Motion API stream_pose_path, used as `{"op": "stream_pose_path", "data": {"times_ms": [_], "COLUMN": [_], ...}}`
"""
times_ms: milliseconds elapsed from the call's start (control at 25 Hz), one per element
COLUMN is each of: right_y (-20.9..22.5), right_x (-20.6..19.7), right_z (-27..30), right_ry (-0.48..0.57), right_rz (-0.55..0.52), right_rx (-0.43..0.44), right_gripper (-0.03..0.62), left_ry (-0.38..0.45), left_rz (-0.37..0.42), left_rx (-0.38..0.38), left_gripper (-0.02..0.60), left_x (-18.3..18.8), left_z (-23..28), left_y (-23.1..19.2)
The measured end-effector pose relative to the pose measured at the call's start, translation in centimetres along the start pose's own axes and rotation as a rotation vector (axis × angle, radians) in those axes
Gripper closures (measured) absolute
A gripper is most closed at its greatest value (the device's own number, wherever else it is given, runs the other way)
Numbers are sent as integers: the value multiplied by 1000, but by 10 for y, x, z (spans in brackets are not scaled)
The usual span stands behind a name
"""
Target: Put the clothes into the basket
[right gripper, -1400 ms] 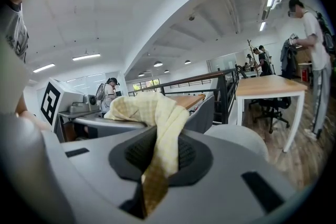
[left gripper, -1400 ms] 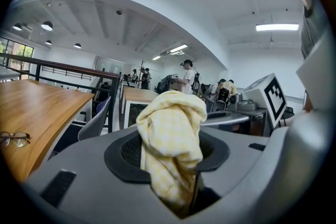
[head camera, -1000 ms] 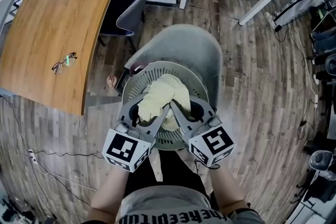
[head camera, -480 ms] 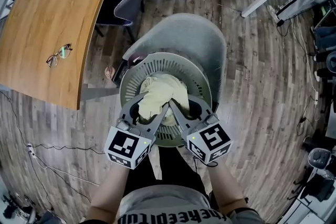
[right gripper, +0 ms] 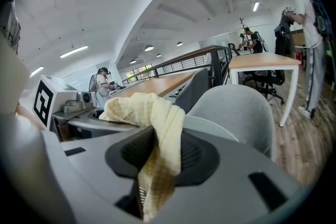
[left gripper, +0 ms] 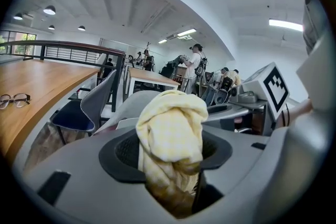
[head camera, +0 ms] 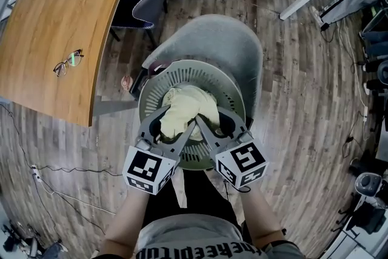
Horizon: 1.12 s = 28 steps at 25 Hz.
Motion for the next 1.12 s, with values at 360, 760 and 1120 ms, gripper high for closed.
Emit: {"op": "stream_pose_path", "data": {"times_ms": [360,760,1120], "right_y": [3,13,9], "right_x": [-2,10,23], "right_z": [1,-7,-8], "right_ry": [-18,43,72], "right_rz": [-7,21,8], "right_rx": [-19,-76,-60], "right_gripper": [448,422,517], "left_ry": [-36,25,48], "left_rz": [-2,30,59], "left_rx": [14,67,69], "left_gripper": [285,285,418], "left_x": [-2,10,20], "left_z": [0,-9,-15], "left_y": [-6,-11,-9]}}
Point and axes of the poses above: the fingertips, and each gripper's own axes: z forward along the fingers, y to its right, x out of its top, the point moved 5 cm from there along -z, backward along the fingers, and after that the axes turned 2 degrees about -x, right-handed, at the moved point
